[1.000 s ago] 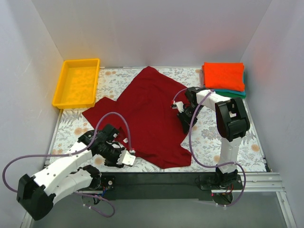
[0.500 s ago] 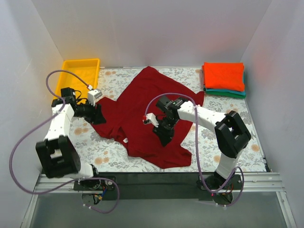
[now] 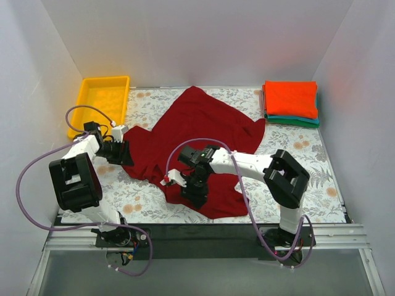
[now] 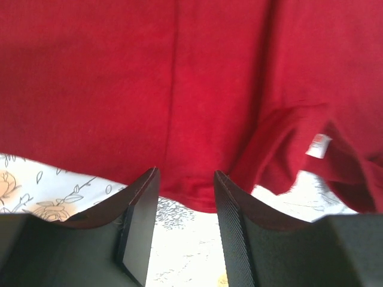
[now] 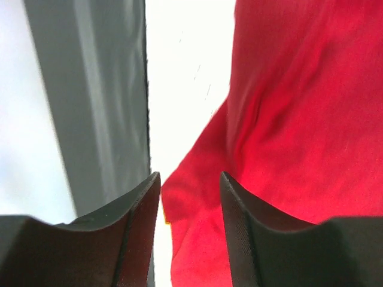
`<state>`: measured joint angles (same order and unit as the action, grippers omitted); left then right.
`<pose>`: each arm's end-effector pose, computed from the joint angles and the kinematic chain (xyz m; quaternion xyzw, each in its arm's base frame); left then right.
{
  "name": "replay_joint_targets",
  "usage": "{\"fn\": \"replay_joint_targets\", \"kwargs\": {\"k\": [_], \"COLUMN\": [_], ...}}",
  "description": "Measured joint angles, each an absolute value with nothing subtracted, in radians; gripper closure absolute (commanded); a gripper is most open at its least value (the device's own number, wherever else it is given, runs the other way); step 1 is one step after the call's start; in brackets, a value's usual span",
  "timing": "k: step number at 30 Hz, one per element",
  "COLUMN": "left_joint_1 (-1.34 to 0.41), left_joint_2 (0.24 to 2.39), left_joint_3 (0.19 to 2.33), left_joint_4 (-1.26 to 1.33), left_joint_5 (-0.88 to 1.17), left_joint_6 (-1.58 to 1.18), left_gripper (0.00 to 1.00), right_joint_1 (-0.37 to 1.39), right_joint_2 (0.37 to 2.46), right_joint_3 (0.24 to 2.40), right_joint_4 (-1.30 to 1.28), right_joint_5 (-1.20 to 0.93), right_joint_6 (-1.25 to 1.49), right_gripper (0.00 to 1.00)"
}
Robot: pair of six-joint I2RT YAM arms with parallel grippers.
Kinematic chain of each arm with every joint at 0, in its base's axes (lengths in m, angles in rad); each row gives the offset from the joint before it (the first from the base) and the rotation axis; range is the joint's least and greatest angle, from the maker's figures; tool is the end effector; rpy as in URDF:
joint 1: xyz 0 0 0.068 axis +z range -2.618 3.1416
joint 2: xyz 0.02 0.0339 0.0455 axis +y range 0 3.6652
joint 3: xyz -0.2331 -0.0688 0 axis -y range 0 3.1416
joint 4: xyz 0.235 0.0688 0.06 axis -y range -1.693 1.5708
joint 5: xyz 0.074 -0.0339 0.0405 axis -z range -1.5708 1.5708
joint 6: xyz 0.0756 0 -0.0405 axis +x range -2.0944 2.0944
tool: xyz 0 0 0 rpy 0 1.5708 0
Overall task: Fold and stack the t-shirts
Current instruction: Flatten the tshirt out
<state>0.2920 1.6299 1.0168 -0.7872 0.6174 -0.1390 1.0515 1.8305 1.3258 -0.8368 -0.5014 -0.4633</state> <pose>0.2841 0.0397 0.1264 -0.1777 0.9328 -0.2956 0.1040 0.1404 0.3188 0.1410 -0.6818 0.6798 0.2680 0.0346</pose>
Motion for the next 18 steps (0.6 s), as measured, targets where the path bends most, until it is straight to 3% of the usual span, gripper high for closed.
{"fn": "replay_joint_targets", "kwargs": {"k": [1, 4, 5, 14, 16, 17, 18], "left_joint_1": [0.292, 0.290, 0.289, 0.284, 0.279, 0.278, 0.276], "left_joint_2": [1.631, 1.641, 1.645, 1.699, 1.704, 1.708, 1.710], "left_joint_3": [1.007, 0.987, 0.986, 0.989, 0.993, 0.998, 1.001], "left_joint_4": [-0.777, -0.747, -0.738, -0.662, -0.659, -0.658, -0.657], "left_joint_5": [0.605, 0.559, 0.547, 0.473, 0.465, 0.461, 0.460], "left_joint_6": [-0.144, -0.159, -0.165, -0.220, -0.229, -0.234, -0.236], "left_gripper": [0.61, 0.62, 0.62, 0.66, 0.67, 0.67, 0.67], "right_joint_1": [1.061, 1.093, 1.102, 1.331, 1.390, 1.415, 1.426], "right_joint_2": [1.850, 1.919, 1.935, 1.930, 1.929, 1.929, 1.928], "right_joint_3": [1.343, 1.375, 1.377, 1.336, 1.316, 1.308, 1.304], "right_joint_4": [-0.828, -0.797, -0.790, -0.770, -0.770, -0.774, -0.780], "right_joint_5": [-0.500, -0.499, -0.498, -0.458, -0.447, -0.446, -0.447], "right_joint_6": [-0.463, -0.465, -0.464, -0.536, -0.553, -0.553, -0.545], "right_gripper": [0.55, 0.95, 0.99, 0.99, 0.85, 0.62, 0.53]}}
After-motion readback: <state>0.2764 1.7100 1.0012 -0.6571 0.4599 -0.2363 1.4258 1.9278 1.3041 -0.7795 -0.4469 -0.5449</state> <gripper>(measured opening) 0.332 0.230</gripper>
